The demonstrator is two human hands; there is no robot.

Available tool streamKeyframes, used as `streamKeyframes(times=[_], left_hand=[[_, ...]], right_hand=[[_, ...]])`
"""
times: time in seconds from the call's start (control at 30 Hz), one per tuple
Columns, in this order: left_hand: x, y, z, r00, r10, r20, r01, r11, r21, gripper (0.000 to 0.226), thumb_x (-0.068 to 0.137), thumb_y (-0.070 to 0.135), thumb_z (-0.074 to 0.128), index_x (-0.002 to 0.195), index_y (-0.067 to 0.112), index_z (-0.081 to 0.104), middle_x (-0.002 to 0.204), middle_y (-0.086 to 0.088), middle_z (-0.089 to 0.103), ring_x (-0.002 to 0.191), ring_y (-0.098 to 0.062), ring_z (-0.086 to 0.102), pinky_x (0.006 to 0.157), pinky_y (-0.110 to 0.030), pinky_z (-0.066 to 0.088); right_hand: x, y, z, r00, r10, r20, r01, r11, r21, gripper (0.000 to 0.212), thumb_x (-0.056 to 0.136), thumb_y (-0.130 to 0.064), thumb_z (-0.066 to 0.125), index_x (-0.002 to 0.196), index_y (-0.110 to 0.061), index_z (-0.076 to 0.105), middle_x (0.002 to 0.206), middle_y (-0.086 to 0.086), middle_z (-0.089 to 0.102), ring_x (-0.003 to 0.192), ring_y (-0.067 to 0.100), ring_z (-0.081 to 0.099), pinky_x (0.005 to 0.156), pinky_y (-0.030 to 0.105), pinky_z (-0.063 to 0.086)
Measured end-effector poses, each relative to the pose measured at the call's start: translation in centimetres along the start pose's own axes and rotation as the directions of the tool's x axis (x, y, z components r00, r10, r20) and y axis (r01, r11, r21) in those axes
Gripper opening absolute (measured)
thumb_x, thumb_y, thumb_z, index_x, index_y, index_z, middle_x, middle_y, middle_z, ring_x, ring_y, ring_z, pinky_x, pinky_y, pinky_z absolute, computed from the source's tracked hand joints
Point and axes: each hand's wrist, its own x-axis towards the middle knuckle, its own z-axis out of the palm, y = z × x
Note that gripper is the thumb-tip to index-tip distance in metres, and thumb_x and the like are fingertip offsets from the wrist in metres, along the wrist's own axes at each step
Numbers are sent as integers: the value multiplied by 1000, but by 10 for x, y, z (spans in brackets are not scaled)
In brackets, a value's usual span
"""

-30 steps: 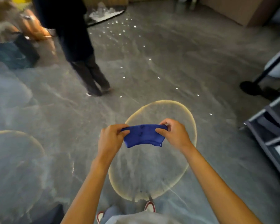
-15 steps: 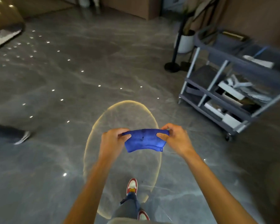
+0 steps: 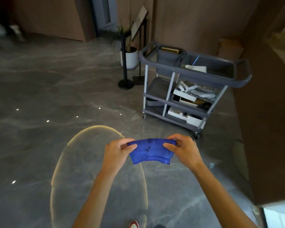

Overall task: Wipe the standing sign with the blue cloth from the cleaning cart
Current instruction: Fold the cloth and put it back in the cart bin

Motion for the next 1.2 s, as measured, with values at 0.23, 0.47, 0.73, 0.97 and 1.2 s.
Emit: streamKeyframes(times=[0.23, 0.47, 0.73, 0.97, 1.2], left_hand=[[61, 4, 24, 985, 57, 163, -43, 995, -92, 21, 85, 7, 74, 103, 14, 79, 93, 4, 79, 90, -9, 72, 83, -16, 50], [132, 26, 68, 959, 104, 264, -59, 983, -172, 26, 86, 11, 73, 89, 36, 76, 86, 9, 78, 86, -11, 73, 82, -27, 55], [236, 80, 160, 929, 203, 309, -167, 976, -139, 46, 86, 12, 74, 79, 57, 72, 83, 15, 77, 81, -7, 72, 77, -23, 55], [326, 132, 241, 929, 207, 307, -182, 977, -111, 33, 86, 14, 74, 84, 47, 72, 80, 18, 76, 73, 2, 68, 71, -17, 49], [386, 167, 301, 930, 198, 308, -178, 980, -92, 19, 86, 20, 74, 92, 39, 76, 79, -2, 75, 77, -23, 67, 77, -42, 55]], right_hand=[[22, 13, -11, 988, 92, -121, -86, 995, 50, 19, 81, -18, 82, 80, -33, 72, 72, -13, 75, 66, 2, 70, 61, 14, 52], [76, 30, -47, 976, 118, -181, -113, 993, 40, 8, 84, -23, 80, 88, -28, 75, 77, -12, 76, 71, 2, 71, 62, 14, 55], [179, 68, -121, 955, 129, -266, -116, 991, 63, 9, 84, -23, 81, 90, -27, 75, 76, -9, 76, 69, 1, 71, 59, 12, 52], [272, 108, -192, 952, 160, -262, -132, 984, 120, 12, 83, -20, 82, 89, -28, 75, 77, -9, 77, 70, 3, 72, 61, 16, 55], [345, 137, -249, 952, 159, -260, -136, 985, 107, 15, 83, -18, 81, 92, -27, 76, 80, -8, 77, 72, 2, 71, 62, 13, 53]])
